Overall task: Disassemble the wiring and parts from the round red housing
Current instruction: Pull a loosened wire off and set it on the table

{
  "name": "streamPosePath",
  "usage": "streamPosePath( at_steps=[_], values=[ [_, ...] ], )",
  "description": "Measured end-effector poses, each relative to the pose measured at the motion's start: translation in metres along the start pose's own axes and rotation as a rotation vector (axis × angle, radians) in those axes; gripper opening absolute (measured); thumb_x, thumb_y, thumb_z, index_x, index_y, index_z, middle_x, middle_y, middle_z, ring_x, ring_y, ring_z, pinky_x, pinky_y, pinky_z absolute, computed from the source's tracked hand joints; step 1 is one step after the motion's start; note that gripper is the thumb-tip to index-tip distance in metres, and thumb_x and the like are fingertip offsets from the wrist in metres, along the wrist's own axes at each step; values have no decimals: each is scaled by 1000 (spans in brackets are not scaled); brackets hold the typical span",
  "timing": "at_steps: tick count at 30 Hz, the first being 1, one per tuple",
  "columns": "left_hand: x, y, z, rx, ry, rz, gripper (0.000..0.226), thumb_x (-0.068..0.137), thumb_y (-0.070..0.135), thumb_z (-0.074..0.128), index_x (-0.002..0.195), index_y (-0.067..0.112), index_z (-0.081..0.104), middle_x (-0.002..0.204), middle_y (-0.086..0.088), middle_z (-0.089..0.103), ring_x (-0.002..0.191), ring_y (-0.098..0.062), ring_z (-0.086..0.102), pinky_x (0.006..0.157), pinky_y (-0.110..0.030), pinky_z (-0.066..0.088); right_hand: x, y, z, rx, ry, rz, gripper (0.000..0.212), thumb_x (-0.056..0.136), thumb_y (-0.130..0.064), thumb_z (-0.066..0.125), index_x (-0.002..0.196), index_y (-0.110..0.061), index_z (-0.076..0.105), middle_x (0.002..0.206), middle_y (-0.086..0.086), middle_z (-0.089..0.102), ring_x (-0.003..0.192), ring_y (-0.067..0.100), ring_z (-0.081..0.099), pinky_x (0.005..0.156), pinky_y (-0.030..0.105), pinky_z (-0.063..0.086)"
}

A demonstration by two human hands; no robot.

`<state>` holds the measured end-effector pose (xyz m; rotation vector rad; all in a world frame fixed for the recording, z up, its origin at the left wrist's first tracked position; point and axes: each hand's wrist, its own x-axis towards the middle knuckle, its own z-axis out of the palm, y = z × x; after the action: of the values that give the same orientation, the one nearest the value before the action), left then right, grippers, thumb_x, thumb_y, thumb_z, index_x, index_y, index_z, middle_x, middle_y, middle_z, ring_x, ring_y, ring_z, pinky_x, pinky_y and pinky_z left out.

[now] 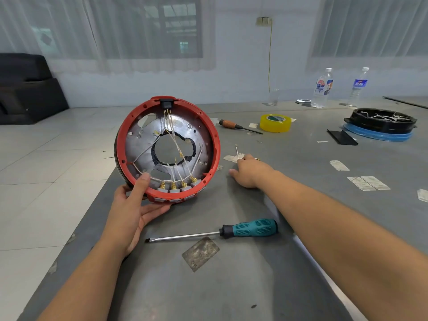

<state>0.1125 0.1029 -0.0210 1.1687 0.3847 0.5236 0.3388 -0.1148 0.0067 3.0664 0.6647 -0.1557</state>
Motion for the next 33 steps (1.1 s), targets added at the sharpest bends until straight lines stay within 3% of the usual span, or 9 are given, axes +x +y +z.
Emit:
streamPosePath(
  at_steps=[6, 12, 21, 26, 29, 31, 33],
  values=[
    [1, -1, 0, 7, -2, 0, 86, 68, 58, 83, 133, 13, 49, 111, -16, 78, 95, -44, 78, 75, -47, 67, 18, 14, -9, -1, -23, 58, 66, 106, -55, 30, 147, -7, 48, 149, 21, 44, 134, 35, 47, 111, 48, 42],
    [3, -2, -2, 4, -4, 4, 82, 69, 58, 84, 130, 15, 49, 104, -12, 80, 94, -43, 78, 73, -46, 67, 18, 29, -10, 24, -5, 133, 63, 105, -54, 32, 144, -8, 52, 149, 19, 42, 127, 36, 53, 106, 45, 44],
    [3, -2, -2, 6, -6, -2, 80, 69, 59, 84, 127, 15, 50, 109, -13, 79, 94, -43, 78, 73, -45, 67, -5, 23, -9, 85, 74, 85, 60, 103, -53, 40, 144, -11, 51, 146, 16, 47, 126, 35, 54, 104, 47, 47],
    [0, 1, -1, -22, 3, -31, 81, 70, 56, 85, 129, 13, 51, 121, -19, 74, 97, -44, 78, 75, -49, 66, -44, -2, -7, 508, 254, -51, 42, 105, -39, 40, 125, -10, 64, 128, 15, 66, 112, 31, 60, 90, 38, 46],
    [-4, 3, 0, -41, 11, -22, 83, 72, 53, 85, 134, 10, 50, 126, -22, 71, 97, -46, 77, 75, -51, 66, -75, -19, -8, 978, 234, -113, 53, 97, -48, 43, 131, -12, 62, 132, 7, 66, 123, 23, 60, 109, 41, 44],
    [-8, 3, 0, -34, 16, -6, 89, 72, 55, 85, 139, 9, 49, 124, -20, 73, 97, -45, 77, 76, -50, 66, -93, -30, -7, 1152, 193, -151, 65, 85, -64, 48, 139, -31, 59, 137, -3, 65, 127, 17, 60, 112, 45, 45],
    [-12, 3, 1, -23, 13, 9, 91, 72, 56, 84, 141, 9, 47, 119, -17, 76, 97, -45, 77, 76, -50, 66, -102, -39, -4, 1210, 146, -196, 38, 81, -68, 53, 116, -58, 64, 123, -15, 70, 116, 8, 66, 107, 44, 49]
  ],
)
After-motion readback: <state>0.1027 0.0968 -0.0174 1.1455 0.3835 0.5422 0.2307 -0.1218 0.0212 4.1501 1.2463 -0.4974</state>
